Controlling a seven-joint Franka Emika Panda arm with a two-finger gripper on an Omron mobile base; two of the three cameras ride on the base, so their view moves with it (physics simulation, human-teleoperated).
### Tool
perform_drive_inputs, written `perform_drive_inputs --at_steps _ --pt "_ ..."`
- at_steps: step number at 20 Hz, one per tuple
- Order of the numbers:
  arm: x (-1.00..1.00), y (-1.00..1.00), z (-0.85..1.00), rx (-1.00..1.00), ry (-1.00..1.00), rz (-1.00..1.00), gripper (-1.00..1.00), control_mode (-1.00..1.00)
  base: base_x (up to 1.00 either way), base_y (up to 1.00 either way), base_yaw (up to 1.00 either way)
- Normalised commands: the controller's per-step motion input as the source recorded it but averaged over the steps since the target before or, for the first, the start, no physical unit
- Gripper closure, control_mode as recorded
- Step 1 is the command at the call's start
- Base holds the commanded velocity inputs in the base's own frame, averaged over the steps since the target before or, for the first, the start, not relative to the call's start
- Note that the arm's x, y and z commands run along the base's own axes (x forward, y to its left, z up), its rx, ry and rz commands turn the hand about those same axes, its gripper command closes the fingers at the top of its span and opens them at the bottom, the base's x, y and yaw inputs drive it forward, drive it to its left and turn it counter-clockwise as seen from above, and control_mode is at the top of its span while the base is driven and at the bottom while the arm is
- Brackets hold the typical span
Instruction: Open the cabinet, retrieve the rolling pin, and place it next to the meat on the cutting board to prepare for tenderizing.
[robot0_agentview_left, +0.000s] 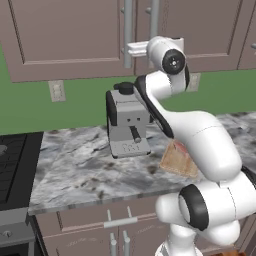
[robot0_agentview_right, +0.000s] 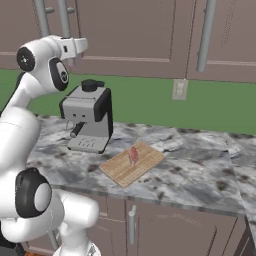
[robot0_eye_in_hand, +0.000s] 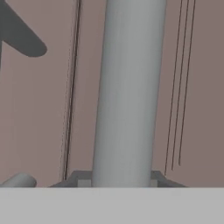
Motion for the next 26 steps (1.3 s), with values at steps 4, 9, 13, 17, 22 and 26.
perform_drive_inputs --at_steps 4,9,13,17,22,26 --pt "-0.60 0.00 0.00 0.00 -0.03 0.05 1.00 -1.00 0.00 0.00 0.00" --pt "-0.81 0.00 0.00 0.00 -0.04 0.05 1.00 -1.00 0.00 0.00 0.00" --pt "-1.00 0.00 0.01 0.00 -0.04 0.06 1.00 -1.00 0.00 0.00 0.00" --pt "-1.00 -0.06 0.01 0.01 0.00 0.11 1.00 -1.00 0.00 0.00 0.00" --pt "-1.00 -0.15 0.00 0.03 0.00 0.15 1.00 -1.00 0.00 0.00 0.00" --pt "-1.00 -0.13 0.00 0.02 -0.01 0.14 1.00 -1.00 0.00 0.00 0.00"
